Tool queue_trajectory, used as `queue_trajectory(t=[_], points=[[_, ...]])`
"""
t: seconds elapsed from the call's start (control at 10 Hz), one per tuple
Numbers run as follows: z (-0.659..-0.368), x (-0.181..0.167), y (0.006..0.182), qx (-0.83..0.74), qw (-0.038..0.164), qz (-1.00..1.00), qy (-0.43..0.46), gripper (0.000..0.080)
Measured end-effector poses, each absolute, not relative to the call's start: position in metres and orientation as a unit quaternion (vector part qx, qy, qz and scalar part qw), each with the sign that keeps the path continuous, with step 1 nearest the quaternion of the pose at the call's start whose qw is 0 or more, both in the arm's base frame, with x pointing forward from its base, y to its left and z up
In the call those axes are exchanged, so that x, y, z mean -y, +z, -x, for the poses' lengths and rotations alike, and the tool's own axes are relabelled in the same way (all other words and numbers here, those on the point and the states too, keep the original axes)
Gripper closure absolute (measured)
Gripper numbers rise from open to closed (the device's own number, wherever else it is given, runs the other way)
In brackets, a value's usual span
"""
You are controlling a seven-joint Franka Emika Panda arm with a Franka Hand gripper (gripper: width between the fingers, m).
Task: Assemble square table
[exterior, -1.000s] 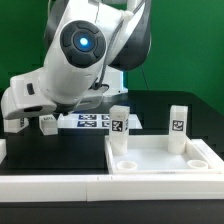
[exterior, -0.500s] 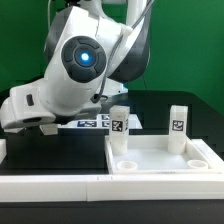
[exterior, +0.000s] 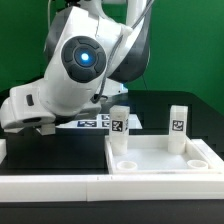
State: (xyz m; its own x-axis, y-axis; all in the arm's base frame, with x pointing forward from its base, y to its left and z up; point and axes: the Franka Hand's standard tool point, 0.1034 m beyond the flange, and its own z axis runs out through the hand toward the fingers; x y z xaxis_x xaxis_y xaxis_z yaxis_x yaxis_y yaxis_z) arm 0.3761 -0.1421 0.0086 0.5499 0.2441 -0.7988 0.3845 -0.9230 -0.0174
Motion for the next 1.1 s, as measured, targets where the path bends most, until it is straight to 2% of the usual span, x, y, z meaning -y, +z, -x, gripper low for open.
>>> queue_trajectory(t=[0.4, 0.5, 0.8, 0.9, 1.1], points=[[-0.376, 0.142, 0.009, -0.179, 0.08, -0.877, -0.439, 0.0511], [-0.376, 0.139, 0.016, -0.176, 0.077, -0.873, -0.448, 0.0511], [-0.399, 0.116, 0.083, -0.158, 0.057, -0.876, -0.452, 0.0511], [-0.401, 0.113, 0.097, -0.154, 0.053, -0.877, -0.452, 0.0511], [-0.397, 0.116, 0.1, -0.153, 0.048, -0.886, -0.436, 0.0511]])
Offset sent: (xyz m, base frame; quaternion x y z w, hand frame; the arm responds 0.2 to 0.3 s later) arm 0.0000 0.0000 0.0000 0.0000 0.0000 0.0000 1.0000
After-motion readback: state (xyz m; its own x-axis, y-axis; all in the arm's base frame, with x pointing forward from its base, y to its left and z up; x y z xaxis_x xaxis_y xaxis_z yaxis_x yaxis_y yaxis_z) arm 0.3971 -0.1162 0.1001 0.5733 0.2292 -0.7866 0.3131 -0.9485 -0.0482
